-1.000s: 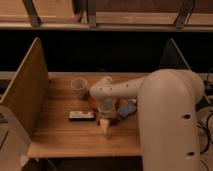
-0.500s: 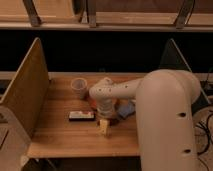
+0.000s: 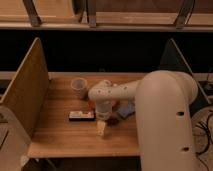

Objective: Place the pepper on the white sponge

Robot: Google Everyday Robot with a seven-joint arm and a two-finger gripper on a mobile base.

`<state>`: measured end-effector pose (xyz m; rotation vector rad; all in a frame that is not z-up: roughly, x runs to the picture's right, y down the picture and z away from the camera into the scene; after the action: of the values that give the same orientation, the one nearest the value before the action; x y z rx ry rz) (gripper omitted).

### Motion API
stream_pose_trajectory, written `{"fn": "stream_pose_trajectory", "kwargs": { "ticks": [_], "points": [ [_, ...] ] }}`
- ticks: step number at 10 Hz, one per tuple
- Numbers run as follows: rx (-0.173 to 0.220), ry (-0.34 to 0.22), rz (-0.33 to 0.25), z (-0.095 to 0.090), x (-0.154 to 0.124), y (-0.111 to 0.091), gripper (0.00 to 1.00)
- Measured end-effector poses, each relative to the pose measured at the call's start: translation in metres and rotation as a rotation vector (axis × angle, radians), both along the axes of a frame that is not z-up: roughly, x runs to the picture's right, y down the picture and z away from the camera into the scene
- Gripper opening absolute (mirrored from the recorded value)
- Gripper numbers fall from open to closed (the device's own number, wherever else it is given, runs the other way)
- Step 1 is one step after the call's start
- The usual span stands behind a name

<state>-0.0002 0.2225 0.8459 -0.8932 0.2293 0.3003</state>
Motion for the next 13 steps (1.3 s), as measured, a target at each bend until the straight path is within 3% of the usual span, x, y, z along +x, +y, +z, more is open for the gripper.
{"fn": "stream_pose_trajectory", "kwargs": {
  "ticks": [2,5,7,10,11,13],
  "points": [
    [-0.006,-0.008,0.007,0.001,0.001,0.006,0.48],
    [0.013,-0.002,0.023,0.001,0.005,-0.001,0.20],
    [0.003,0.008,0.020,-0.003,0.012,0.006,0.16],
    [0.022,0.025,0.023,-0.007,0.016,0.002,0.16],
    [0.034,0.051,0.024,-0.011,0.020,-0.002,0.16],
    [0.077,0.178,0.044,-0.024,0.042,-0.020,0.16]
  ]
}}
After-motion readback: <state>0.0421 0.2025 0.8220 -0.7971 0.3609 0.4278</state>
